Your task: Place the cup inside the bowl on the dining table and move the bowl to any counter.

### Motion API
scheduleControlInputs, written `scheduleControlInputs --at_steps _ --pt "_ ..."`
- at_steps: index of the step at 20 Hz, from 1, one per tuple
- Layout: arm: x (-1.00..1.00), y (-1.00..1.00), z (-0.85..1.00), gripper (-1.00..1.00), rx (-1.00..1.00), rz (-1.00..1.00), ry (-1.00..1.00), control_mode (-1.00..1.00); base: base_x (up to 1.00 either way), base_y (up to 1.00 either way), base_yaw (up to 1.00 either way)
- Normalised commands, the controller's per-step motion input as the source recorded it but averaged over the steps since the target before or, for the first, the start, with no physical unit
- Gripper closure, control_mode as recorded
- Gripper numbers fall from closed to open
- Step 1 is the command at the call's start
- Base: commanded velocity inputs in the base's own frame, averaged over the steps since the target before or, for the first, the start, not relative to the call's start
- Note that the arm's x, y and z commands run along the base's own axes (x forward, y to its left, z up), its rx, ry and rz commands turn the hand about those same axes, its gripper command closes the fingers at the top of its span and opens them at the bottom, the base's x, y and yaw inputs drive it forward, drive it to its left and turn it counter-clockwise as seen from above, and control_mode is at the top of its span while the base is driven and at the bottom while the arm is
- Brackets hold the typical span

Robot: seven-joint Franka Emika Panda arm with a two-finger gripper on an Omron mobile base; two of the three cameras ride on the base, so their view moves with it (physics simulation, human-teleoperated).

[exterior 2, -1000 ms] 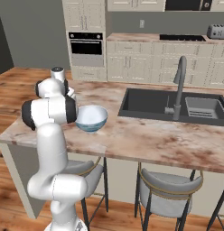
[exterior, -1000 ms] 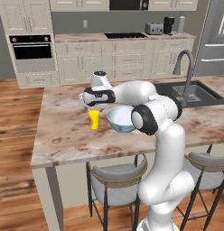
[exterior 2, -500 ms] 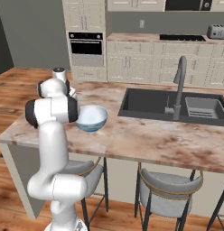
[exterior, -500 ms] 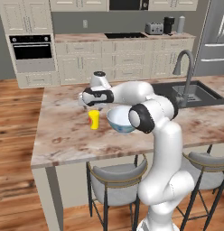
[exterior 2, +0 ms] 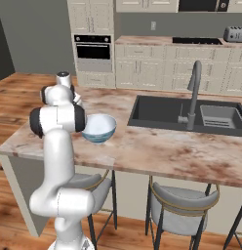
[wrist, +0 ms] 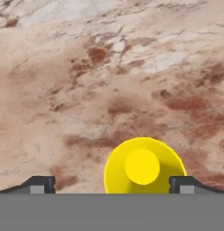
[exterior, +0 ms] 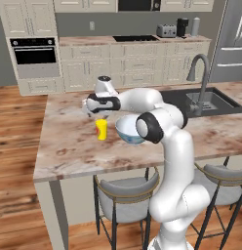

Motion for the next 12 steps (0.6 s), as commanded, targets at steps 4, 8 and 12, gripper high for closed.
scheduleControlInputs --at_steps 4,8,12 --pt "0.0 0.25 -0.15 -1.0 0.0 0.01 0.01 -1.0 0.0 0.0 0.0" --pt "0.0 0.03 -0.29 -1.0 0.0 0.0 0.01 -1.0 0.0 0.0 0.0" --pt "0.0 0.0 -0.25 -1.0 0.0 0.0 0.0 -1.0 0.0 0.0 0.0"
